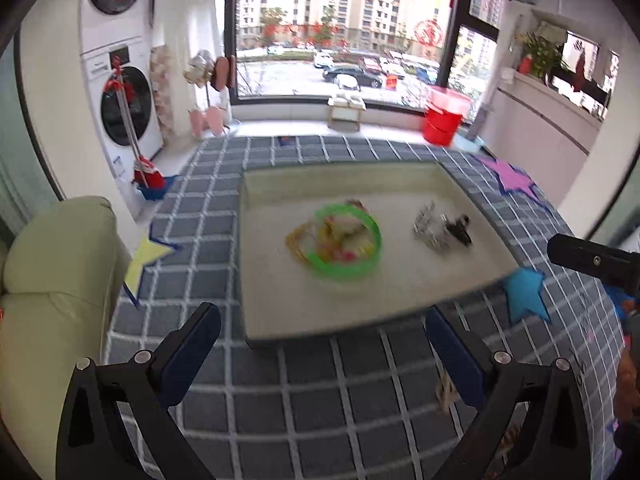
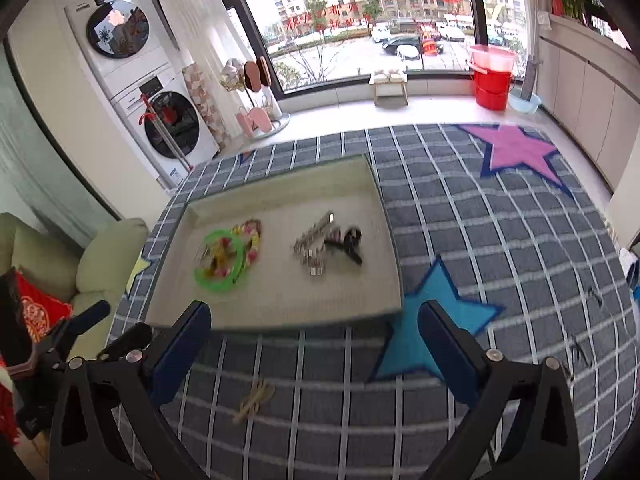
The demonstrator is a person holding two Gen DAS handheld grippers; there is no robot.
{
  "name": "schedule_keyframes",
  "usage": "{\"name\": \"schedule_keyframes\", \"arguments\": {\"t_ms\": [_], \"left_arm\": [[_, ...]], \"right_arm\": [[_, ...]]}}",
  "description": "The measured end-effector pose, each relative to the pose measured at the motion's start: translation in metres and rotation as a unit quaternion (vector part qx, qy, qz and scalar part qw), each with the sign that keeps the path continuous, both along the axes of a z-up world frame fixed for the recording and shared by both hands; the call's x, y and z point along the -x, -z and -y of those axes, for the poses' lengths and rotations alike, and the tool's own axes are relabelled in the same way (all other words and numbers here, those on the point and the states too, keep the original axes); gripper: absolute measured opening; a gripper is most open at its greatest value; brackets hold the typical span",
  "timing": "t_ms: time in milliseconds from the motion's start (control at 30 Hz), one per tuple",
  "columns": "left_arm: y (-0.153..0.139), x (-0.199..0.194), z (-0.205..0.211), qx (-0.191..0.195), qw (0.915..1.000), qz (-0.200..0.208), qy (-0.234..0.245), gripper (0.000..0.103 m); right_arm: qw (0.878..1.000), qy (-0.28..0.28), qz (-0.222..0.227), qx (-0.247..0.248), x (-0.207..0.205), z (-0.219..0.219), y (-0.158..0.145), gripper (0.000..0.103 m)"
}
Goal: Organize jewelry
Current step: 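Withdraw both tools from the tray toward the remaining jewelry, then grasp the brown coiled bead bracelet with the right tool while the left tool grasps the tan wooden clip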
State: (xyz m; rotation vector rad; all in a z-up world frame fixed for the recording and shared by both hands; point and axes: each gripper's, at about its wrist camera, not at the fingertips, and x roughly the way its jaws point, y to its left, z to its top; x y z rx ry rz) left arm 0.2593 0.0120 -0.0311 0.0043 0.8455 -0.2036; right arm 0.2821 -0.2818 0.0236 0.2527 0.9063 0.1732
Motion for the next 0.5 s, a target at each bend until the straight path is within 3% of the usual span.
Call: {"name": "schedule_keyframes", "arguments": {"t_ms": [333, 500], "left_arm": [[0.026, 0.024, 0.019, -0.013, 0.9990, -0.029, 0.031, 0.103], [0.040, 0.028, 0.029, -0.020, 0.9977, -0.048, 0.043, 0.103]], "right_arm": [[0.999, -0.011, -0.032, -0.011, 0.067, 0.006, 0.024, 0.103], [0.998, -0.035, -0.045, 0.010, 0.100, -0.004, 0.039, 0.103]]}}
